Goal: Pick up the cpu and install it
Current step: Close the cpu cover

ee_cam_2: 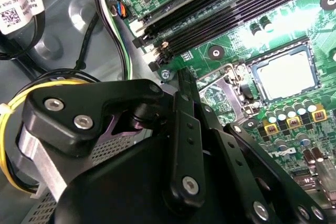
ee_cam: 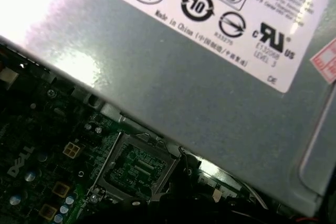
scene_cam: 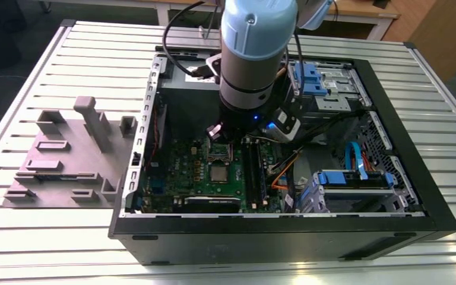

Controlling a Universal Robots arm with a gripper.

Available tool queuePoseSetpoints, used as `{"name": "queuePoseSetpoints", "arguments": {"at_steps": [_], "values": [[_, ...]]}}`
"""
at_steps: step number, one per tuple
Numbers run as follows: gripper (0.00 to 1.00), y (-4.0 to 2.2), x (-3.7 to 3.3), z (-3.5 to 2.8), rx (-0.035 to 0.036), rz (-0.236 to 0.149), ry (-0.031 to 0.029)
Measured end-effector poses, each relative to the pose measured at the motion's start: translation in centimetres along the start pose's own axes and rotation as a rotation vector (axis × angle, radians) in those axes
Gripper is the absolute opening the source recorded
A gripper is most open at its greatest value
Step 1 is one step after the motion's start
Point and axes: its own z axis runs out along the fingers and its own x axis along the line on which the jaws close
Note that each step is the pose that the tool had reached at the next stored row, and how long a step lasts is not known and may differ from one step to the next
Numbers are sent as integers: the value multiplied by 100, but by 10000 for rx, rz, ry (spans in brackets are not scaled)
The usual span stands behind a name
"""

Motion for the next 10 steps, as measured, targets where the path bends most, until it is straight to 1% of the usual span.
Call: {"name": "queuePoseSetpoints", "arguments": {"at_steps": [4, 7, 10], "values": [[10, 0, 2, 5, 7, -1, 3], [10, 3, 9, 6, 88, -5, 47], [10, 5, 7, -6, 90, -5, 48]]}}
